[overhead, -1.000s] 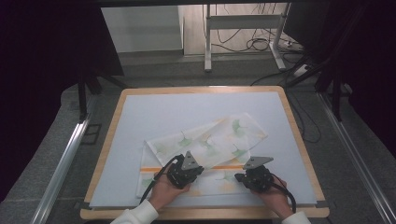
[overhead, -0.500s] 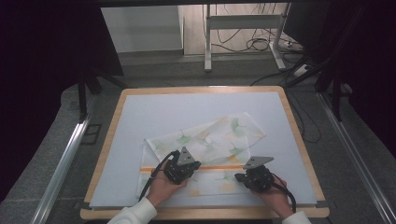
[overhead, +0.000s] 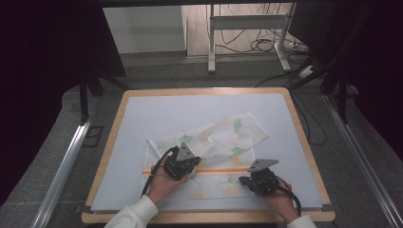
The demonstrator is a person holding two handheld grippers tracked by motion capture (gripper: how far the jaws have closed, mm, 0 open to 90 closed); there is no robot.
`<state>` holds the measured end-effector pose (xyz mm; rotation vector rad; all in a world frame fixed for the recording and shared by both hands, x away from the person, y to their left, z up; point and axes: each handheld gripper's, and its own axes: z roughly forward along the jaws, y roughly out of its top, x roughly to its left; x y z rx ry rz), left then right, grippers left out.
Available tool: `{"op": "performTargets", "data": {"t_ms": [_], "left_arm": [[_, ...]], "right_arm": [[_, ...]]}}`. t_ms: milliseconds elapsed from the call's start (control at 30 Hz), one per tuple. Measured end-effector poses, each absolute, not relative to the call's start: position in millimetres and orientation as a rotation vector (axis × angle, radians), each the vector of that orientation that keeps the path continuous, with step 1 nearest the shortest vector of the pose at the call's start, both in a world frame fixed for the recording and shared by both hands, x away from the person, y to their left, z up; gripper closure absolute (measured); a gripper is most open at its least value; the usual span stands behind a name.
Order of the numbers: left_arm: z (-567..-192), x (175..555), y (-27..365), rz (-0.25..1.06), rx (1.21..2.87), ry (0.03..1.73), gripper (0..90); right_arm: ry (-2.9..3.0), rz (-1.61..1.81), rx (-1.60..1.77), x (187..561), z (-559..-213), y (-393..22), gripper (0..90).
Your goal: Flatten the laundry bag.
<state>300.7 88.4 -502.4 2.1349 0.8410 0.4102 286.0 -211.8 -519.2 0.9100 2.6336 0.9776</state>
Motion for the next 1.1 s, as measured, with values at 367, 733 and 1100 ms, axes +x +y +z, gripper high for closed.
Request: {"op": "performTargets", "data": {"t_ms": [367, 733, 1100], "left_arm": [[-500, 309, 97, 0.443, 2.116, 0.863, 90.0], [-499, 318, 107, 0.467, 2.084, 0.898, 90.0], [-499, 331, 112, 0.470, 2.078, 0.924, 90.0]], "right_arm": [[2.636, 0.979, 0.903, 286, -519, -212, 89.3], [2.636, 0.978, 0.901, 286, -519, -212, 89.3], [2.637, 0.977, 0.899, 286, -519, -212, 89.2]]}}
